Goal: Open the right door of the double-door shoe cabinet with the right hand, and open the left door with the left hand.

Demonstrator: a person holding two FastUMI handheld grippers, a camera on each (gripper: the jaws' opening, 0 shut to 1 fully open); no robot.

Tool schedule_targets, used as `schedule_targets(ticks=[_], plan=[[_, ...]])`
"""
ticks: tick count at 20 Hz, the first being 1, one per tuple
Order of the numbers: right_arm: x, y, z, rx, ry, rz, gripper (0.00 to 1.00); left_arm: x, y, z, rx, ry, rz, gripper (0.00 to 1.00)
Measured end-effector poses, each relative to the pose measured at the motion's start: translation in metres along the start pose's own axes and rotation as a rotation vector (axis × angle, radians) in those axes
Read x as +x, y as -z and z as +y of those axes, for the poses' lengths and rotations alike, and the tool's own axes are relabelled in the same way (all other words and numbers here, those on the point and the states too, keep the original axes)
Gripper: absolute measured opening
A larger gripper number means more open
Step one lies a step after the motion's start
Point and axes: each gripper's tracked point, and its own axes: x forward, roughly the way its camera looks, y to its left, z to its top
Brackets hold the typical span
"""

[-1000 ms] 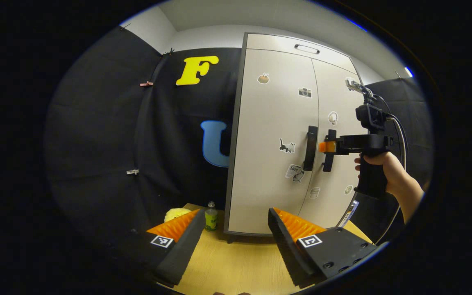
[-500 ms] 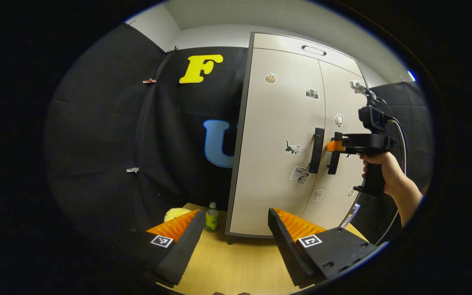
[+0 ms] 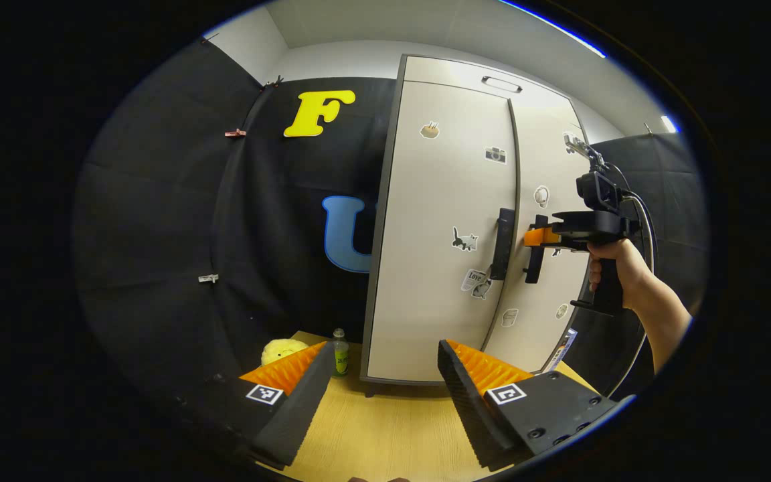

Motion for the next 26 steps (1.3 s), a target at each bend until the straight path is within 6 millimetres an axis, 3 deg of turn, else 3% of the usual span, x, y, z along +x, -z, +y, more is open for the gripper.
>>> schedule_targets(ticks=[8, 14, 26], plan=[[-0.068, 0.003, -0.020, 0.003, 0.013, 0.006, 0.16, -0.010, 0.007, -0.019, 0.036, 0.098, -0.003, 0.95], [-0.109, 0.003, -0.042, 0.007, -0.040, -0.001, 0.16, -0.038, 0.000, -0.049, 0.037, 0.047, -0.026, 0.95], [-0.181, -0.004, -0.122, -0.012, -0.043, 0.009, 0.15, -0.081, 0.002, -0.145, 0.072, 0.042, -0.058, 0.94]])
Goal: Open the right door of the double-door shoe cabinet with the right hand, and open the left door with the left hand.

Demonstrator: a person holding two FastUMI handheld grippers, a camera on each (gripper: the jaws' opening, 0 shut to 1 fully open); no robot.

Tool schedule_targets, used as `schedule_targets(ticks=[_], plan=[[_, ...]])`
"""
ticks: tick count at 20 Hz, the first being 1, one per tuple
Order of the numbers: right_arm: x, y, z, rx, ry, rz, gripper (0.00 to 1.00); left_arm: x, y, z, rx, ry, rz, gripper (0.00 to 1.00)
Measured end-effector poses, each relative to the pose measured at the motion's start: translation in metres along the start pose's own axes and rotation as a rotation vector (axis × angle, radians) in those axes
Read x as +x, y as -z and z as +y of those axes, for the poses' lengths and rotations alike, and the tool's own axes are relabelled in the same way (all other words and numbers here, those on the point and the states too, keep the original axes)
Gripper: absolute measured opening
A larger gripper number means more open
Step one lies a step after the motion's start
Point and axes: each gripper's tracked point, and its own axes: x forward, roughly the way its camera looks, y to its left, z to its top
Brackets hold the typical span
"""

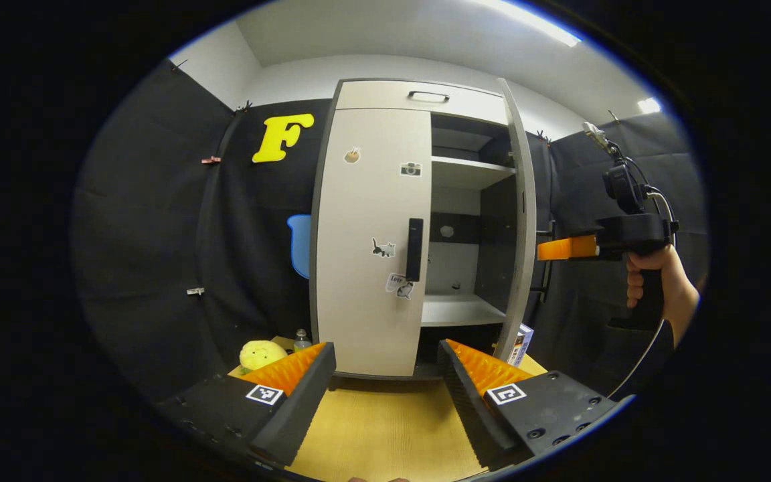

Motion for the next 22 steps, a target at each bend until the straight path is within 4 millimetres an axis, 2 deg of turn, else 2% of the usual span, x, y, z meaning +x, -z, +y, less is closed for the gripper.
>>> schedule_targets(ticks=[4, 5, 6, 8, 9, 11, 14, 18, 22], plan=[[-0.017, -0.003, -0.041, -0.024, 0.071, -0.006, 0.14, -0.006, 0.001, -0.021, 0.003, 0.023, -0.002, 0.95], [-0.026, -0.006, -0.055, -0.018, 0.103, -0.010, 0.13, -0.006, 0.001, -0.022, 0.003, 0.027, 0.000, 0.95], [-0.024, -0.007, -0.074, -0.026, 0.145, -0.025, 0.06, -0.006, 0.001, -0.023, 0.002, 0.030, 0.001, 0.94], [-0.029, -0.007, -0.106, -0.040, 0.215, -0.024, 0.05, -0.007, 0.000, -0.027, -0.002, 0.039, 0.001, 0.94], [-0.033, -0.010, -0.114, 0.001, 0.199, -0.025, 0.05, -0.008, 0.001, -0.034, -0.003, 0.045, 0.001, 0.95], [-0.035, -0.005, -0.103, 0.133, 0.124, -0.013, 0.05, -0.011, 0.003, -0.039, 0.005, 0.054, 0.005, 0.95], [-0.038, -0.003, -0.110, 0.056, 0.169, -0.029, 0.05, -0.011, 0.002, -0.042, 0.019, 0.062, 0.004, 0.95], [-0.046, 0.002, -0.105, 0.027, 0.206, -0.019, 0.05, -0.004, 0.002, -0.040, 0.002, 0.076, 0.007, 0.95], [-0.071, -0.003, -0.105, -0.012, 0.244, -0.035, 0.05, 0.007, -0.004, -0.036, -0.021, 0.101, 0.003, 0.95]])
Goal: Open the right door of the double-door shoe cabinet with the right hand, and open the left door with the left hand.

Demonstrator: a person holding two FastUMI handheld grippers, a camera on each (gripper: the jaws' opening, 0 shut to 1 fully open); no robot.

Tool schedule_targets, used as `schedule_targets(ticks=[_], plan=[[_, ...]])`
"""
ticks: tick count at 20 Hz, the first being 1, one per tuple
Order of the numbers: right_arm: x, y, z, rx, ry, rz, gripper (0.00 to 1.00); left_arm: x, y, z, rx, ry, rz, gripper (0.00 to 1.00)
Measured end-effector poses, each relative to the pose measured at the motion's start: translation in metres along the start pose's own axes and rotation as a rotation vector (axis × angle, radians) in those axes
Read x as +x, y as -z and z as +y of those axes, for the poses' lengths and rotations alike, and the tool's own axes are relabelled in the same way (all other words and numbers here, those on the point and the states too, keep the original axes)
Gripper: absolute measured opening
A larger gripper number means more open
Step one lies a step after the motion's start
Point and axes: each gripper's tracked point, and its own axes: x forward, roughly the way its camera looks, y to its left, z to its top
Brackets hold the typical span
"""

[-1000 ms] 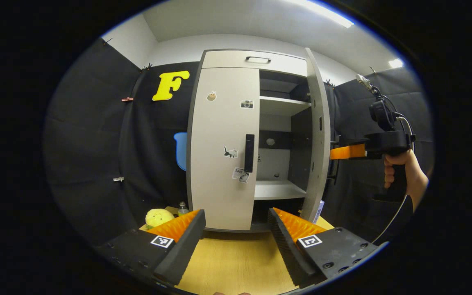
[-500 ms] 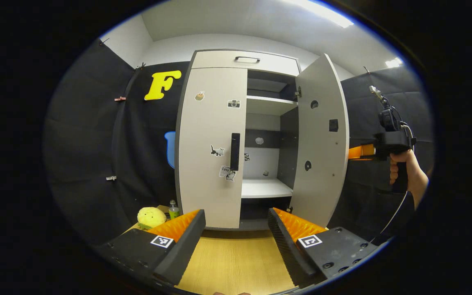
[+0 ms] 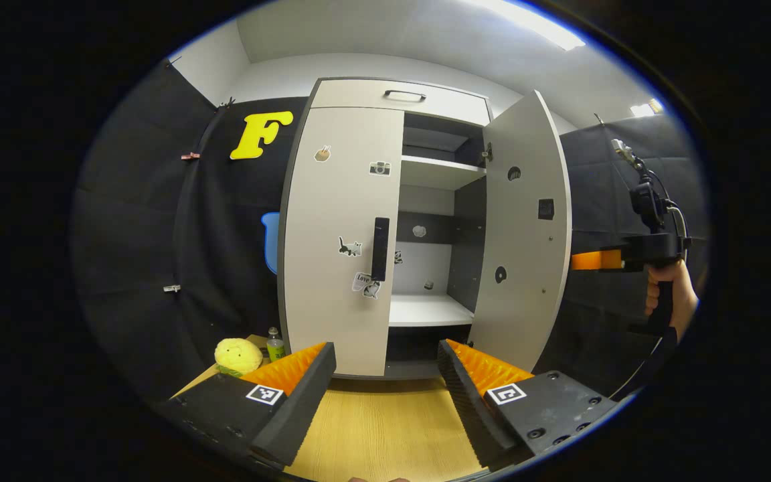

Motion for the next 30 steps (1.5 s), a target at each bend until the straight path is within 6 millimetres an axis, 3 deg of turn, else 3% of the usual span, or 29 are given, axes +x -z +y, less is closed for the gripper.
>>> schedule_targets(ticks=[4, 8, 12, 17, 18, 22, 24, 25, 27, 30], plan=[[-0.045, 0.000, 0.000, -0.020, 0.033, -0.005, 0.05, 0.014, -0.002, 0.016, 0.027, 0.017, -0.006, 0.95], [-0.076, 0.006, 0.036, 0.057, -0.004, 0.005, 0.05, 0.033, 0.003, 0.031, 0.011, 0.052, 0.006, 0.95], [-0.075, 0.010, 0.089, 0.077, -0.039, -0.012, 0.05, 0.049, 0.009, 0.043, -0.007, 0.100, 0.020, 0.95], [-0.051, 0.028, 0.138, -0.013, -0.028, -0.020, 0.05, 0.066, 0.002, 0.066, -0.006, 0.133, 0.001, 0.95], [-0.045, 0.033, 0.148, -0.032, -0.027, -0.010, 0.09, 0.070, -0.001, 0.068, -0.010, 0.144, 0.004, 0.94], [-0.035, 0.052, 0.175, -0.029, -0.050, -0.013, 0.62, 0.086, -0.021, 0.080, -0.028, 0.132, -0.008, 0.95], [-0.027, 0.063, 0.180, -0.027, -0.049, -0.008, 0.72, 0.096, -0.031, 0.087, -0.023, 0.110, -0.014, 0.95], [-0.023, 0.068, 0.181, -0.023, -0.055, 0.000, 0.87, 0.103, -0.037, 0.088, -0.017, 0.103, -0.018, 0.95], [-0.017, 0.080, 0.180, -0.007, -0.066, 0.020, 0.99, 0.120, -0.048, 0.088, 0.001, 0.085, -0.020, 0.94], [-0.013, 0.092, 0.173, 0.002, -0.089, 0.024, 0.99, 0.155, -0.064, 0.080, 0.025, 0.064, -0.024, 0.95]])
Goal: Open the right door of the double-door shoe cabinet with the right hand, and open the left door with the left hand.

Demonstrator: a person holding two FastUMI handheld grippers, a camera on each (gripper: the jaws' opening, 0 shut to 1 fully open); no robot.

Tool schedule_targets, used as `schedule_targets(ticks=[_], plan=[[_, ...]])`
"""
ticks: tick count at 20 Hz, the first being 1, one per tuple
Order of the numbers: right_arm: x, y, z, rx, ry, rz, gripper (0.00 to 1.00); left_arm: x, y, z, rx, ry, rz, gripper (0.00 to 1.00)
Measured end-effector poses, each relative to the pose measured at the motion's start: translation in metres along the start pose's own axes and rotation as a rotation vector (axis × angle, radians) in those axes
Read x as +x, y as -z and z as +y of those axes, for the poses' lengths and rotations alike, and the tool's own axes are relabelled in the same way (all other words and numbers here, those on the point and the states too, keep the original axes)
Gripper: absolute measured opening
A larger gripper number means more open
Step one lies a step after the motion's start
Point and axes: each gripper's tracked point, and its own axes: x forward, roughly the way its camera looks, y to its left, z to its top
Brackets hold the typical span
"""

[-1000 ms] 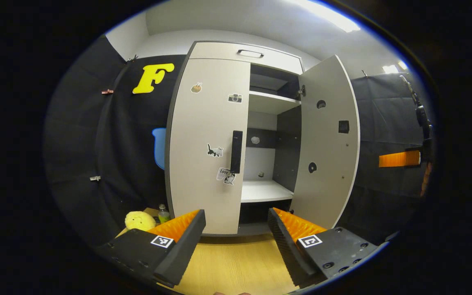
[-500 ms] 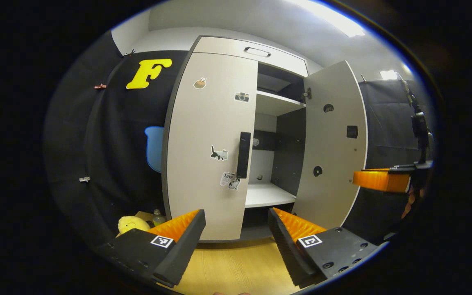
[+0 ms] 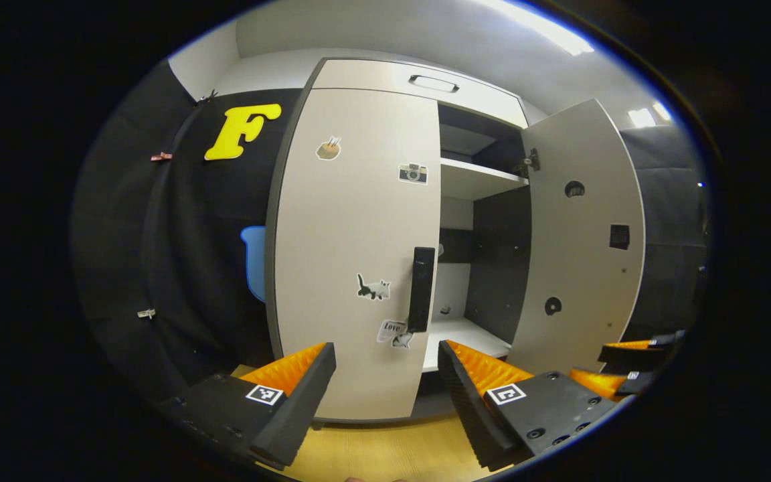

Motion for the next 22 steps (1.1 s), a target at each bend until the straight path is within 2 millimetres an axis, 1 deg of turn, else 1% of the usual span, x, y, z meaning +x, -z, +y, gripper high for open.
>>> schedule_targets(ticks=[2, 6, 9, 12, 15, 19, 20, 21, 22], plan=[[0.003, 0.003, -0.007, -0.024, -0.016, 0.001, 0.99, 0.024, -0.008, -0.009, -0.007, -0.005, -0.007, 0.95], [0.012, -0.006, -0.025, -0.034, -0.035, -0.032, 0.99, 0.069, -0.021, -0.026, -0.047, -0.003, -0.003, 0.95], [0.014, 0.000, -0.033, -0.019, -0.051, -0.029, 0.99, 0.103, -0.019, -0.031, -0.045, -0.019, 0.028, 0.95], [0.014, 0.008, -0.046, -0.024, -0.050, -0.018, 0.99, 0.130, -0.016, -0.028, -0.005, -0.065, 0.044, 0.93], [0.013, 0.014, -0.053, -0.003, -0.063, -0.009, 0.99, 0.148, -0.011, -0.033, 0.005, -0.075, 0.075, 0.86], [0.017, 0.020, -0.051, -0.010, -0.104, 0.000, 0.99, 0.167, -0.010, -0.042, -0.006, -0.084, 0.080, 0.79], [0.018, 0.020, -0.052, -0.010, -0.111, -0.001, 0.99, 0.169, -0.011, -0.042, -0.005, -0.097, 0.081, 0.70], [0.019, 0.018, -0.053, -0.006, -0.117, -0.005, 0.99, 0.171, -0.012, -0.041, -0.004, -0.111, 0.073, 0.65], [0.020, 0.018, -0.054, -0.001, -0.121, -0.007, 0.96, 0.172, -0.015, -0.040, -0.002, -0.123, 0.064, 0.56]])
